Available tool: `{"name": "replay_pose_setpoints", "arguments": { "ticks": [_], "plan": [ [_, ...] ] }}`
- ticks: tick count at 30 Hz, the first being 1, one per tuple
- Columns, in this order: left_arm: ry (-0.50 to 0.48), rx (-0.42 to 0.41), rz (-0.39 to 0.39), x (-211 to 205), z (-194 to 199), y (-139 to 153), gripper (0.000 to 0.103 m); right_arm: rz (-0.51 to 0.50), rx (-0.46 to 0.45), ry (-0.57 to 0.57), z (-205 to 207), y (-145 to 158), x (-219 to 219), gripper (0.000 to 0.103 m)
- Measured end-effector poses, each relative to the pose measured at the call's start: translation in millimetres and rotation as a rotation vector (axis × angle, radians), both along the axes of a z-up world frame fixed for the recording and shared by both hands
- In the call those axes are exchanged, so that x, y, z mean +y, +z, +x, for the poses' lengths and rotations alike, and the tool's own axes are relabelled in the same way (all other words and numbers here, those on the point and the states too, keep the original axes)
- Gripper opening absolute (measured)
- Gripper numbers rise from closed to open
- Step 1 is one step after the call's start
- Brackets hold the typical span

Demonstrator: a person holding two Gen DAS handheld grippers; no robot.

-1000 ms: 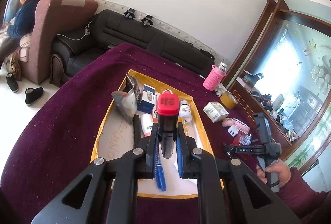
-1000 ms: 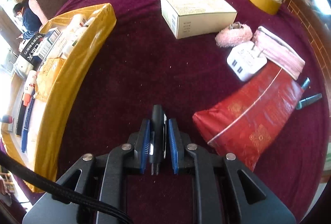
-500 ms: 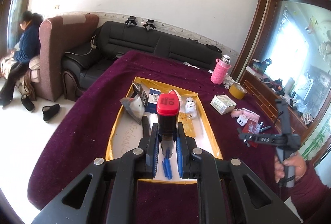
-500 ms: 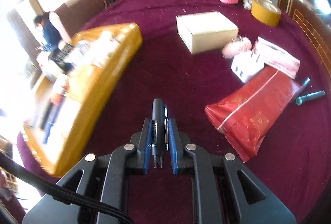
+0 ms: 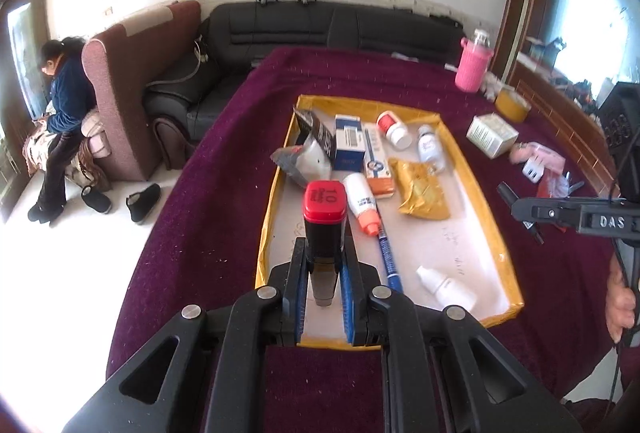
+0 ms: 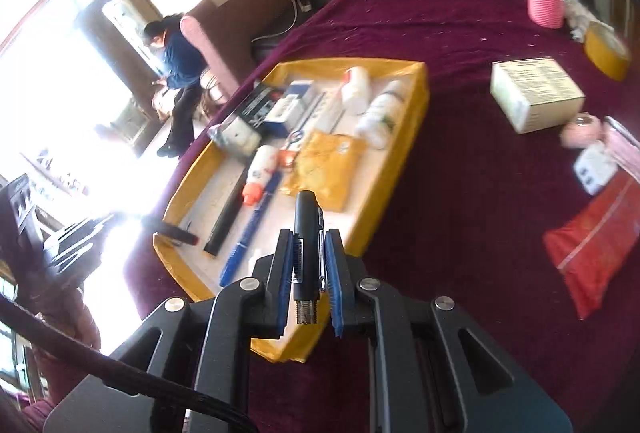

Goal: Organize objects
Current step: 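Lower the marker into the tray with the left tool while the right tool drops the black item in, then withdraw both tools from the tray toward the remaining items on the cloth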

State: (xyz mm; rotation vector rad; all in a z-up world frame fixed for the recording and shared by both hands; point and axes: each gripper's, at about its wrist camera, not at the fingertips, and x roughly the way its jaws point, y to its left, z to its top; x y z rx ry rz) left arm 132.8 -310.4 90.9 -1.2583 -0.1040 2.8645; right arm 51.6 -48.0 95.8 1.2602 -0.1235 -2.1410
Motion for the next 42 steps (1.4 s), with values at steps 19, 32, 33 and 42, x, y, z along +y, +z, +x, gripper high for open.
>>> {"name": "replay_pose_setpoints", "arguments": {
  "ticks": [19, 32, 33, 42],
  "plan": [
    [0.092, -0.027, 0.048, -5, -30, -26, 0.022, 0.18, 0.004, 0.083, -2, -56, -92, 0.014],
    [0.234, 0.189, -0.236, 38, 13, 32, 0.074, 0.123, 0.177, -0.036, 18, -20, -50, 0.035],
    [0.239, 0.194, -0.26, 43, 14, 33, 0.074, 0.116, 0.188, -0.054, 18, -19, -44, 0.037],
    [0.225, 0.157, -0.286, 81, 10, 32, 0.075, 0.065, 0.172, -0.161, 23, -22, 3, 0.039]
  ]
}}
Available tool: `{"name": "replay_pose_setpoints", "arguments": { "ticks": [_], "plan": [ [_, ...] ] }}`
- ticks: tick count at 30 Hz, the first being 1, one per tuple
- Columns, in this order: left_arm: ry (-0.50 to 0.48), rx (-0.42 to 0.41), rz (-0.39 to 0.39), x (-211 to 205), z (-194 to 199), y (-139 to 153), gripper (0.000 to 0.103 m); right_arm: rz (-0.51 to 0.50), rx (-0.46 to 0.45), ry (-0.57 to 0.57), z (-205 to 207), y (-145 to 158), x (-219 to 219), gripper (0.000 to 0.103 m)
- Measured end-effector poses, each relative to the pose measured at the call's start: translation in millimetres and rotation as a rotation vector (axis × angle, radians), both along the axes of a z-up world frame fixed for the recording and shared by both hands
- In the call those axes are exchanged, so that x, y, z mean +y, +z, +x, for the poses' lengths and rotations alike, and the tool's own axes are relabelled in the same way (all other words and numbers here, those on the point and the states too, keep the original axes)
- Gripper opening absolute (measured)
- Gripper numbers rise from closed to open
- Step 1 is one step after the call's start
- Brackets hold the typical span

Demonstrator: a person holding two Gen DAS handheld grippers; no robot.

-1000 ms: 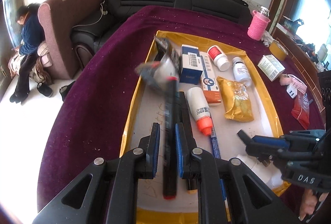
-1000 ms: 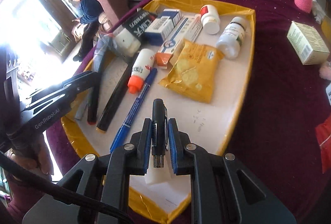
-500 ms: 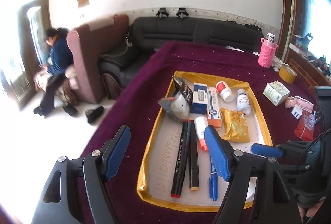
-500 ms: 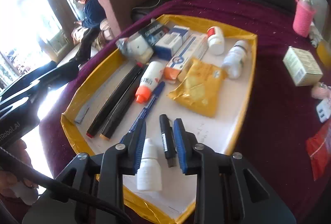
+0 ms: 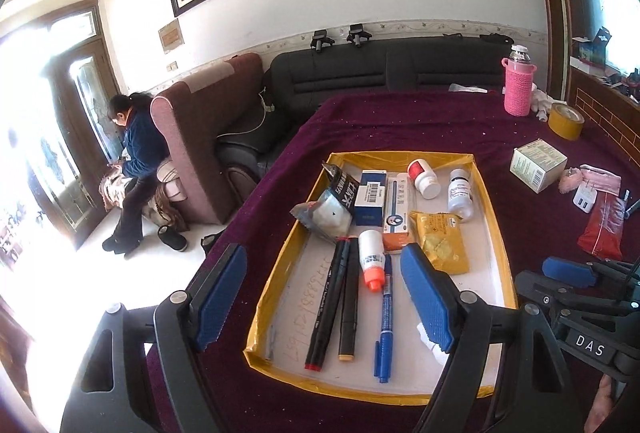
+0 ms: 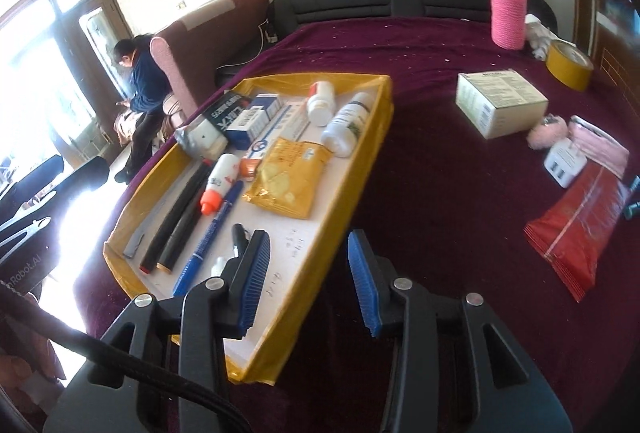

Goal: Organize objects
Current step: 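Withdraw both tools from the tray toward the remaining items on the cloth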

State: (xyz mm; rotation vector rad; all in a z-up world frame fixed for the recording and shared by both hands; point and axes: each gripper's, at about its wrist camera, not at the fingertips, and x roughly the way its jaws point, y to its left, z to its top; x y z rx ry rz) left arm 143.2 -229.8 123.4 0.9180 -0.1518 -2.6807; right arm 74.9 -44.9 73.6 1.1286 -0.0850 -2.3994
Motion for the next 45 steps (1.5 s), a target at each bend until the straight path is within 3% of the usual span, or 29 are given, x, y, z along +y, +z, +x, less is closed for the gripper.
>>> {"name": "replay_pose_setpoints", "arguments": {
  "ticks": [18, 26, 31, 35, 39, 42, 45],
  "plan": [
    [-0.13, -0.096, -0.096, 90, -24, -7, 0.075, -0.085, 0.018, -0.141, -12, 4, 95, 0.042],
    [-0.176, -0.156, -0.092, 124, -41, -16, 0.074, -0.038, 0.069, -0.254, -31, 16, 166, 0.042],
    [-0.267, -0.206, 0.004, 149, -54, -19, 0.074, 0.025, 0.136, -0.366, -53, 27, 215, 0.049],
    [-0.346, -0.254, 0.031, 181, -71, -29, 0.074, 0.049, 0.154, -0.464, -73, 24, 252, 0.049],
    [-0.427, -0.29, 0.094, 216, -92, -41, 0.074, -0.025, 0.133, -0.54, -80, 7, 287, 0.049],
    [-0.523, -0.292, 0.18, 243, -107, -47, 0.074, -0.041, 0.053, -0.581, -89, -10, 307, 0.048],
    [-0.603, -0.285, 0.188, 271, -128, -56, 0.074, -0.131, 0.021, -0.622, -87, -11, 328, 0.049]
  ]
}}
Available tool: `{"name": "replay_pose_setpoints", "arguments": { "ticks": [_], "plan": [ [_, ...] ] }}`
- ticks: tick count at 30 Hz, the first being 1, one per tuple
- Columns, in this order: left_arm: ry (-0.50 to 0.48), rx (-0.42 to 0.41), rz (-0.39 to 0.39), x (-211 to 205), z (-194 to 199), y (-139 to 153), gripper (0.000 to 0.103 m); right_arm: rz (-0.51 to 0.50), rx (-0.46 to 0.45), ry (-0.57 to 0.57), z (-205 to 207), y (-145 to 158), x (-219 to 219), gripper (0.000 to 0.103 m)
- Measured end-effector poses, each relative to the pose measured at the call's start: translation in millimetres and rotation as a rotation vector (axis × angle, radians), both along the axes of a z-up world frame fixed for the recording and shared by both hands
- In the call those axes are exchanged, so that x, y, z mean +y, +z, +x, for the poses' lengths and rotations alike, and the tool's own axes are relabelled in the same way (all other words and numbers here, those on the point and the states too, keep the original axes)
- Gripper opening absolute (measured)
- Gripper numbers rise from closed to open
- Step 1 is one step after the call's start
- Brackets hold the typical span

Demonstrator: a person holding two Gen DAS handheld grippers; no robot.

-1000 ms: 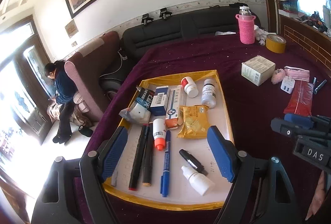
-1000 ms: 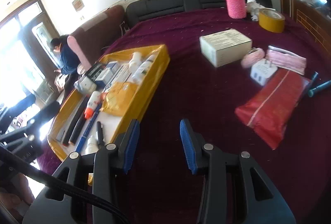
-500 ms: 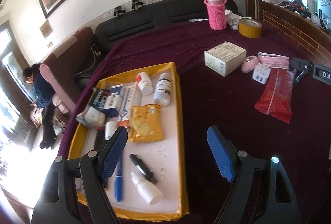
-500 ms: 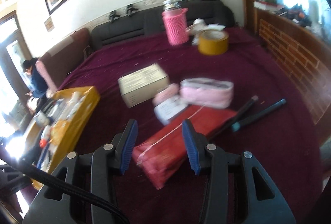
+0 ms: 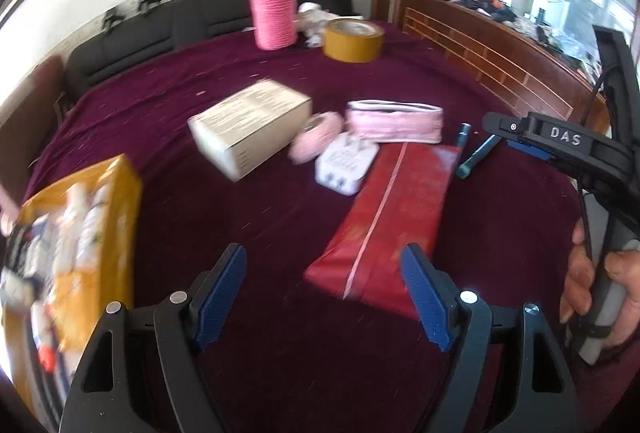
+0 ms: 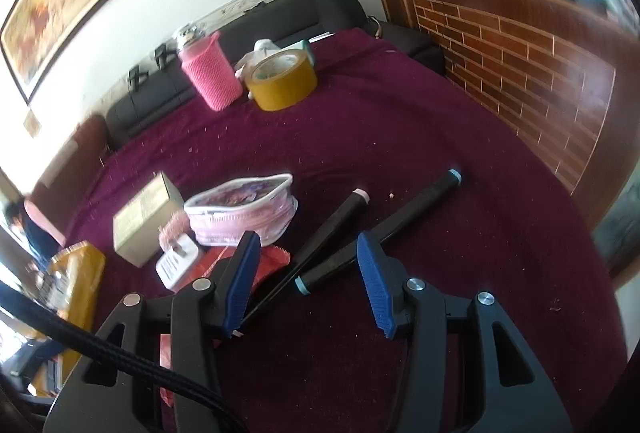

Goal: Organize objects
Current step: 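Grasp the red packet with the left tool and lift it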

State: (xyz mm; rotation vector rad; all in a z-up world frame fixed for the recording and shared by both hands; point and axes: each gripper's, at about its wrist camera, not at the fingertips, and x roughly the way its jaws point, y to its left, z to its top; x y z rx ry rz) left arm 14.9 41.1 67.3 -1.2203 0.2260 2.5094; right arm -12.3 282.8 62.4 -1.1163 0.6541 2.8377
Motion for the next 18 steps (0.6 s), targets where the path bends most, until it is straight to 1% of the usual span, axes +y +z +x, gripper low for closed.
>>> {"name": "replay_pose_setpoints", "arguments": {
  "ticks": [1, 3, 6, 7, 8, 9, 10, 12, 13, 14, 15, 16, 18],
  "plan": [
    [-0.031, -0.01, 0.002, 8, -9, -4, 0.074, -0.011, 0.004, -0.012, 1, 1, 4, 0.049],
    [-0.078, -0.024, -0.03, 24, -25, -15, 0.074, -0.016, 0.003, -0.044, 3, 1, 11, 0.049],
    [-0.139, -0.02, -0.052, 45, -35, -22, 0.074, -0.046, -0.016, -0.062, 1, -2, 18, 0.049],
    [-0.152, -0.016, -0.045, 51, -39, -23, 0.074, -0.058, -0.027, -0.065, -1, -4, 19, 0.049],
    [-0.159, -0.021, -0.034, 56, -42, -23, 0.078, -0.067, -0.033, -0.065, -1, -5, 20, 0.049],
    [-0.163, -0.033, -0.023, 61, -45, -25, 0.08, -0.073, -0.037, -0.064, -1, -7, 21, 0.049],
    [-0.166, -0.053, -0.022, 66, -48, -28, 0.08, -0.07, -0.039, -0.064, -1, -7, 20, 0.049],
    [-0.174, -0.085, -0.075, 78, -49, -41, 0.081, -0.06, -0.037, -0.065, 2, -7, 19, 0.049],
    [-0.175, -0.057, -0.095, 83, -45, -45, 0.079, -0.052, -0.036, -0.065, 2, -7, 18, 0.049],
    [-0.179, -0.03, -0.083, 83, -41, -42, 0.072, -0.043, -0.037, -0.066, 2, -7, 17, 0.049],
    [-0.182, -0.035, -0.07, 81, -39, -40, 0.054, -0.037, -0.04, -0.068, 2, -7, 16, 0.049],
    [-0.178, -0.044, -0.049, 77, -36, -35, 0.048, -0.034, -0.042, -0.068, 1, -8, 16, 0.049],
    [-0.167, -0.057, -0.024, 66, -30, -27, 0.043, -0.022, -0.048, -0.071, 1, -10, 14, 0.049]
  ]
}}
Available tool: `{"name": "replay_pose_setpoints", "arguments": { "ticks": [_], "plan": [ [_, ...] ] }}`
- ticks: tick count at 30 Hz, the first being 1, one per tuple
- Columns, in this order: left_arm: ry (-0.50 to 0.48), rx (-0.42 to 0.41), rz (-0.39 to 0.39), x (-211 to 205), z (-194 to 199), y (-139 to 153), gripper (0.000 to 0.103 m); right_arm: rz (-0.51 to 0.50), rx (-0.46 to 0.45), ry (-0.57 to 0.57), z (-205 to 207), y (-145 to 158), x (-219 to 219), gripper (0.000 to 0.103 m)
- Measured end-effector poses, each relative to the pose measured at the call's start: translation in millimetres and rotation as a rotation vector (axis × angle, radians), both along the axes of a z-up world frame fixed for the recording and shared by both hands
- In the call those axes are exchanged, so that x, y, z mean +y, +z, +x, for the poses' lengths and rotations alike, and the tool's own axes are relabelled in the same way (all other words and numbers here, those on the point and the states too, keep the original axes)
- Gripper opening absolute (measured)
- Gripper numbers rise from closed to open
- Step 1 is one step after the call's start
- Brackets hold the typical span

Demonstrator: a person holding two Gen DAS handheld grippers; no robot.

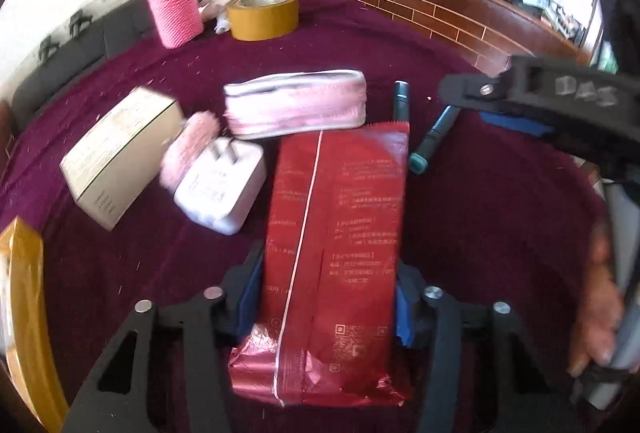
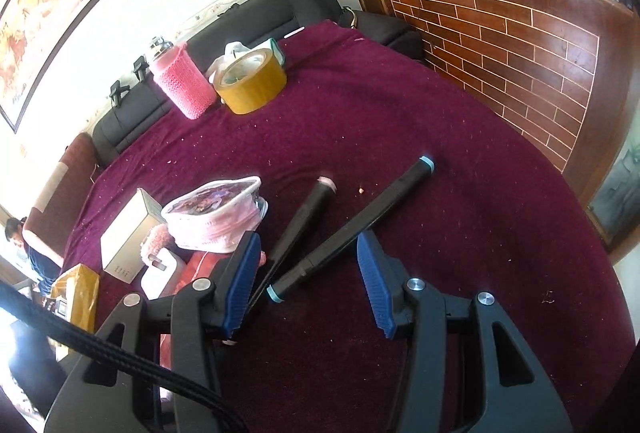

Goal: Organize objects
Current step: 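Grasp the red packet with the left tool and lift it, then carry the red packet toward the tray with the left tool while the right tool moves to the white charger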

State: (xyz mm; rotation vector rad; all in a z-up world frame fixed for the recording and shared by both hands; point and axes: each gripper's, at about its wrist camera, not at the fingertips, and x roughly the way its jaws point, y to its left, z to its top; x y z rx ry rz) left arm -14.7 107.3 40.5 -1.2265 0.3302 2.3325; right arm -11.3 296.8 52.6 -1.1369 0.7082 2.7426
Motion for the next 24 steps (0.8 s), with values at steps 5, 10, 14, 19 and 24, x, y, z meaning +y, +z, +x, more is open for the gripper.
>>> {"name": "replay_pose_setpoints", "arguments": {
  "ticks": [5, 10, 14, 19, 24],
  "plan": [
    [0.025, 0.009, 0.007, -44, 44, 12, 0.04, 0.018, -0.014, -0.001, -1, -4, -3, 0.049],
    [0.077, 0.041, -0.055, -85, 80, 7, 0.043, 0.025, -0.033, 0.016, -3, -7, -8, 0.048],
    [0.091, 0.031, -0.07, -82, 81, -4, 0.054, 0.054, -0.039, 0.034, -3, -10, -18, 0.048],
    [0.098, 0.046, -0.034, -74, 80, -8, 0.055, 0.111, -0.024, 0.024, -1, -8, -23, 0.048],
    [0.138, 0.01, 0.092, -93, 80, 0, 0.042, 0.124, -0.027, 0.011, -3, -11, -23, 0.048]
  ]
}}
